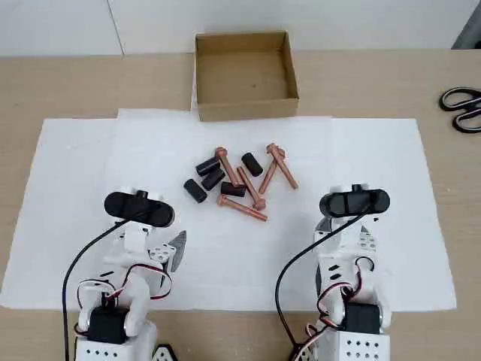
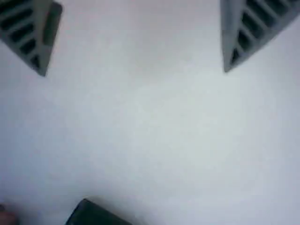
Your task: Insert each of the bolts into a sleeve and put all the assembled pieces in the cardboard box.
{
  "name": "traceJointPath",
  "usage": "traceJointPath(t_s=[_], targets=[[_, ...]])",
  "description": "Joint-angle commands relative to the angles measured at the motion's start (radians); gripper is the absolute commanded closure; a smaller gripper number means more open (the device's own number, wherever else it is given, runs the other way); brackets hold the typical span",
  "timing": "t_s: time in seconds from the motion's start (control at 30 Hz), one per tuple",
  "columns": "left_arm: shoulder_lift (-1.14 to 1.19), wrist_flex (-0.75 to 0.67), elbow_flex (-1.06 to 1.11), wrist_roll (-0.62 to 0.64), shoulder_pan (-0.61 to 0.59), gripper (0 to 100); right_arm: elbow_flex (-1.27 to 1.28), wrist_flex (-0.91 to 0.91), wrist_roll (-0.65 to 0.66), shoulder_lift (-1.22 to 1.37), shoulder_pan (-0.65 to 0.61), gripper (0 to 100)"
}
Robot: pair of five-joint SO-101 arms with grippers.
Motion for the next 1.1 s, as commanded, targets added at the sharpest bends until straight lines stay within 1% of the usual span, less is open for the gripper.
traceJointPath(t_s=[0.0, 0.13, 0.2, 0.43, 0.53, 0.67, 0.73, 0.87, 0.97, 1.07], targets=[[-0.011, -0.021, -0.002, -0.003, 0.008, 77, 0.009, 0.001, -0.006, -0.013, -0.005, 86.1], [-0.011, -0.021, -0.002, -0.003, 0.008, 77, 0.005, 0.001, -0.002, -0.013, 0.013, 86.1], [-0.011, -0.021, -0.002, -0.003, 0.008, 77, -0.04, 0.002, -0.002, -0.013, 0.051, 86.1], [-0.011, -0.021, -0.002, -0.003, 0.008, 77, -0.416, 0.001, -0.002, -0.013, 0.292, 86.1], [-0.011, -0.021, -0.002, -0.003, 0.008, 77, -0.578, 0.001, -0.002, -0.013, 0.357, 86.1], [-0.011, -0.021, -0.002, -0.003, 0.008, 77, -0.766, -0.008, -0.008, -0.013, 0.374, 86.1], [-0.011, -0.021, -0.002, -0.003, 0.008, 77, -0.816, -0.059, -0.009, -0.012, 0.374, 86.1], [-0.011, -0.021, -0.002, -0.003, 0.008, 77, -0.807, -0.231, -0.002, 0.013, 0.375, 86.1], [-0.011, -0.021, -0.002, -0.003, 0.008, 77, -0.799, -0.3, -0.002, 0.082, 0.375, 86.1], [-0.011, -0.035, -0.001, -0.003, 0.012, 77, -0.812, -0.346, -0.002, 0.203, 0.375, 86.1]])
